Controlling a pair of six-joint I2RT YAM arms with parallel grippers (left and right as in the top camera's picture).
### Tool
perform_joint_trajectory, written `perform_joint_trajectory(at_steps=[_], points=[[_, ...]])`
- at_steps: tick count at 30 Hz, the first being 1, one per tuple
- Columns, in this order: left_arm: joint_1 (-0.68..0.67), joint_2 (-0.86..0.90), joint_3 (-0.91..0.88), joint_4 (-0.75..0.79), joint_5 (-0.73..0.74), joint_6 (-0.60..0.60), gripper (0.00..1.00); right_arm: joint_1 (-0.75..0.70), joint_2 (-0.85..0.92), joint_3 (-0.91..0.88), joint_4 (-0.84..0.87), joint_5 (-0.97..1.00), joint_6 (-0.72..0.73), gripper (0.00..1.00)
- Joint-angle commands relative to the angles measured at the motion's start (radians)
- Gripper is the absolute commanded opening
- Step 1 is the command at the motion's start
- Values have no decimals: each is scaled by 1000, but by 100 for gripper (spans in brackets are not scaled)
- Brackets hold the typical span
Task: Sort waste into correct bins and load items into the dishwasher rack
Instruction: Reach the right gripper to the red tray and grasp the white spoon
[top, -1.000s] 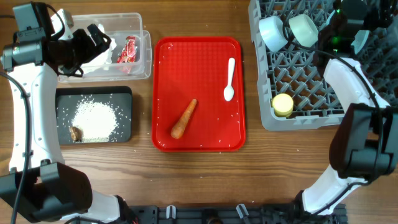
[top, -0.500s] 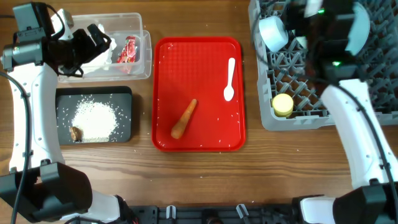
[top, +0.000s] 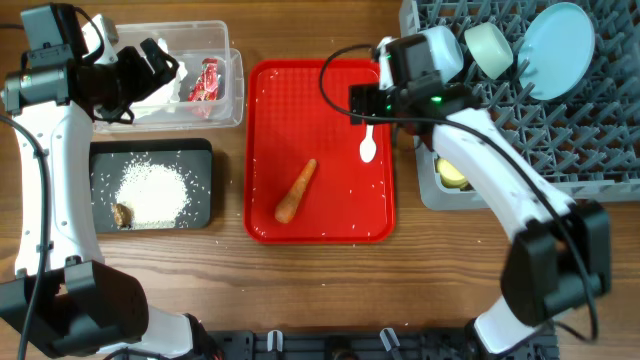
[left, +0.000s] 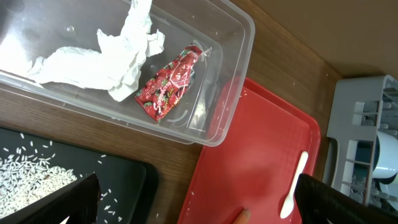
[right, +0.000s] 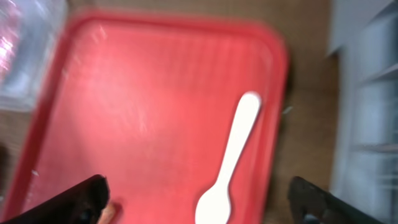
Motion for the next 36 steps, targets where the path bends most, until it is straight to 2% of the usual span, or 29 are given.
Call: perform_joint_trajectory(at_steps=[1, 4, 7, 16, 31, 33, 36], points=[[2, 0, 5, 2, -2, 3, 100, 16, 100, -1, -1, -53, 15, 75], [2, 0, 5, 2, -2, 3, 100, 22, 161, -2, -11, -59, 16, 61], [2, 0, 5, 2, -2, 3, 100, 22, 194, -1, -39, -60, 24, 56], [2, 0, 5, 2, -2, 3, 100, 24, 217, -9, -131, -59, 61, 57], [2, 0, 5, 2, -2, 3, 100, 24, 220, -126, 18, -59, 92, 60], [2, 0, 5, 2, -2, 3, 100, 24, 223, -132, 39, -60, 92, 54], [2, 0, 5, 2, -2, 3, 100, 24, 233, -132, 39, -60, 92, 38]])
